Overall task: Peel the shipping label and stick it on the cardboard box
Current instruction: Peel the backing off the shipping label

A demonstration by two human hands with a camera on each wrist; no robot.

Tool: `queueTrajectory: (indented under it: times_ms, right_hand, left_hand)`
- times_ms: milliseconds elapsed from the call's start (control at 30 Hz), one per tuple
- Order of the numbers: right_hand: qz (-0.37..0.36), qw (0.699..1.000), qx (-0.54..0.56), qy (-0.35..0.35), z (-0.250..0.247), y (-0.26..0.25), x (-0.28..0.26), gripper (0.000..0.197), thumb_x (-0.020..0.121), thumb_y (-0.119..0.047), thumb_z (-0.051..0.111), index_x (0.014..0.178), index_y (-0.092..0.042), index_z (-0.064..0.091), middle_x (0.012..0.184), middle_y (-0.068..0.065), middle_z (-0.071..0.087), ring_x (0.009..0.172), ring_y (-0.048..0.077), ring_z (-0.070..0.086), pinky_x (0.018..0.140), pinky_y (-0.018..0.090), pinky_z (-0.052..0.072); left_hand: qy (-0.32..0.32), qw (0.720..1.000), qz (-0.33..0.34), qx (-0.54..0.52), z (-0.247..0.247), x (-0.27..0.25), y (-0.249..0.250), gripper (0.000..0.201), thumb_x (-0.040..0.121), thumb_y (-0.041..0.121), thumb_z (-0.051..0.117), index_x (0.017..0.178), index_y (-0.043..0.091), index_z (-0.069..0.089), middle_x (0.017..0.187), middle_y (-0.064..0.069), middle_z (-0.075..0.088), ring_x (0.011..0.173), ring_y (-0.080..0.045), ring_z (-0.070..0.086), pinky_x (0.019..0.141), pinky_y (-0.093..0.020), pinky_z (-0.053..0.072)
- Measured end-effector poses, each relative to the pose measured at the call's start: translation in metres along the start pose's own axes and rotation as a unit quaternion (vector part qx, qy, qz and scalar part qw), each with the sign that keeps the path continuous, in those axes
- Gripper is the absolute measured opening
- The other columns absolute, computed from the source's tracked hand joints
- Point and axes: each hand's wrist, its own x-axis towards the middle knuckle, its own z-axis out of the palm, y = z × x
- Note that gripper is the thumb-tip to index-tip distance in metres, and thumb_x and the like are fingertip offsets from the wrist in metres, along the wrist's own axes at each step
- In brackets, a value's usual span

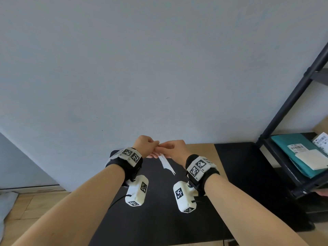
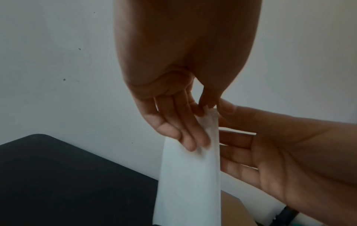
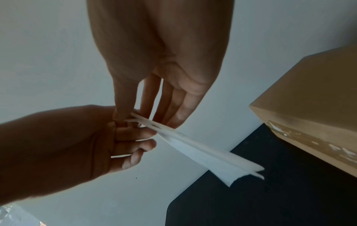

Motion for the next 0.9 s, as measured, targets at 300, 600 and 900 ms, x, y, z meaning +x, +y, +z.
queueTrajectory:
  times_ms: [300,600,900]
  right_hand:
    - [0.003,0.998,0.053,0.025,-0.003,0.007,-0.004,0.024,0.088,-0.013,0.066,0.104,0.004,0.069,0.092,0.012,0.069,0.092,0.024,0.068,0.082,0.025,0.058]
    - [0.049,0.992,0.087,0.078,-0.004,0.021,-0.002,0.021,0.092,-0.009,0.059,0.107,0.004,0.064,0.108,0.023,0.068,0.096,0.029,0.067,0.088,0.038,0.057]
    - [0.074,0.985,0.100,0.117,-0.005,0.027,0.002,0.022,0.094,-0.010,0.056,0.108,0.006,0.060,0.109,0.025,0.066,0.101,0.036,0.067,0.085,0.038,0.057]
  left_hand:
    - [-0.011,0.999,0.006,-0.042,0.013,-0.004,-0.001,0.030,0.097,0.025,0.047,0.074,0.007,0.051,0.062,-0.010,0.068,0.056,-0.020,0.066,0.065,-0.030,0.056]
    - [-0.028,0.997,0.016,-0.065,0.018,-0.005,-0.012,0.030,0.093,0.031,0.056,0.074,0.007,0.054,0.064,-0.006,0.069,0.060,-0.019,0.066,0.068,-0.029,0.055]
    - [-0.018,0.999,0.005,-0.031,0.018,0.000,-0.021,0.020,0.092,0.011,0.057,0.072,0.010,0.060,0.069,-0.006,0.066,0.062,-0.013,0.064,0.067,-0.024,0.055]
